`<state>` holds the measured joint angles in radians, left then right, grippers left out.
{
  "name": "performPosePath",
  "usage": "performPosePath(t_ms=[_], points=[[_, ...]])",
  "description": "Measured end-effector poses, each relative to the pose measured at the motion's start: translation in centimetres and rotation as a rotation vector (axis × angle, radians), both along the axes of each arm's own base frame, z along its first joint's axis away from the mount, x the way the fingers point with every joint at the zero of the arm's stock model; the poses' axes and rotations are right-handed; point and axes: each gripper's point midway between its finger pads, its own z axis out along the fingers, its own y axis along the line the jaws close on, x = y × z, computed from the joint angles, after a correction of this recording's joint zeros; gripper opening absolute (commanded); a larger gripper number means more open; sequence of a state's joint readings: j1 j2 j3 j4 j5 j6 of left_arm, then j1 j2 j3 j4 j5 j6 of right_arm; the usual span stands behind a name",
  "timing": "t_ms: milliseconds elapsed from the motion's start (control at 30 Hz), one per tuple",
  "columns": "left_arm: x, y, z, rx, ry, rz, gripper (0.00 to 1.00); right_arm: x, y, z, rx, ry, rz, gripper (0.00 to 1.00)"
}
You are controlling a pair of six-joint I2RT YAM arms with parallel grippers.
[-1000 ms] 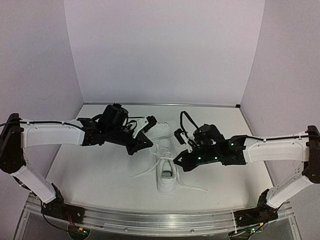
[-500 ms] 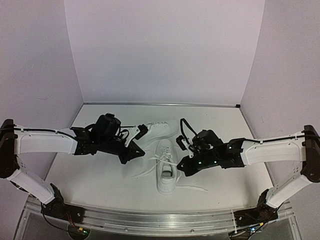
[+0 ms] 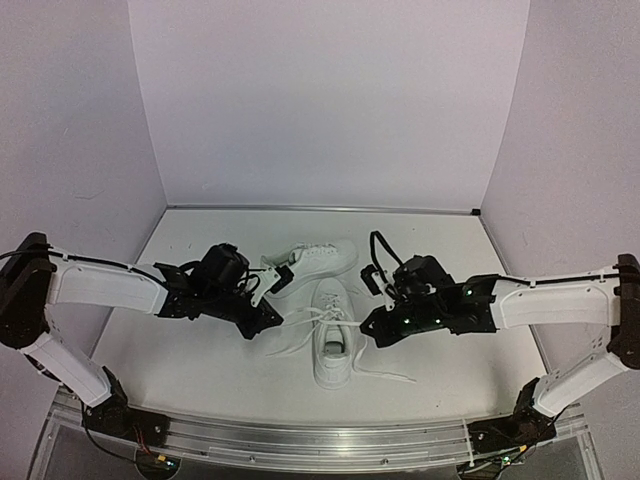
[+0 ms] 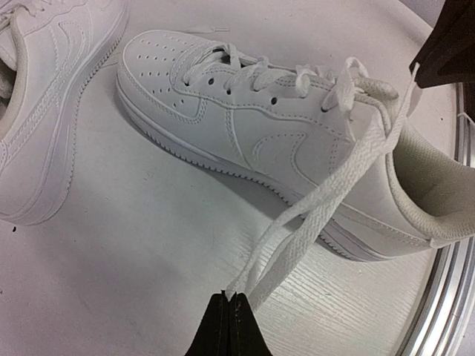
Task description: Tie the shoes
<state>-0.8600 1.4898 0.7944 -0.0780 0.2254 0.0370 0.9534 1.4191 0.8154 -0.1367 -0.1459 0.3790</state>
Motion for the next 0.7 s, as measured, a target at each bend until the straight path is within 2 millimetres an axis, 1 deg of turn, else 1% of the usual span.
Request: performPosePath(t_ms=[167,333,433,467,533,633,700], points=[[0.2,0.2,-0.9,0.025,0.008,0.015,0.00,0.2,-0.1,0.8,0.011,-0.011,-0.006,0.00],[0.0,-0.2,-0.5,0.000,0.008,-0.008,0.00,0.8,0.6,2.5,0.040,-0.039,-0.004,0.00],[0.1,-0.6,0.3,-0.013,-0.011,-0.028,0.00,1.3,0.8,3.2,0.050,-0.053,-0.011,0.00],[0.2,-0.9,0.9,-0.019,-0.020,-0.036,0.00,1.5,0.7,3.3,0.050,-0.056,-0.016,0.00],[1.0,-2.0,2.8,-0.050,-0.057,-0.054,0.00,1.9,0.4,3.3,0.046,-0.061,-0.032,0.00],[2.7,-4.2,6.7,-0.116,-0.132,-0.076,0.00,2.6,-0.3,3.3,0.038,-0.066,-0.059,0.00],[3.5,-5.4,9.0,-0.153,-0.175,-0.091,0.00,2.9,-0.7,3.5,0.037,-0.071,-0.075,0.00]])
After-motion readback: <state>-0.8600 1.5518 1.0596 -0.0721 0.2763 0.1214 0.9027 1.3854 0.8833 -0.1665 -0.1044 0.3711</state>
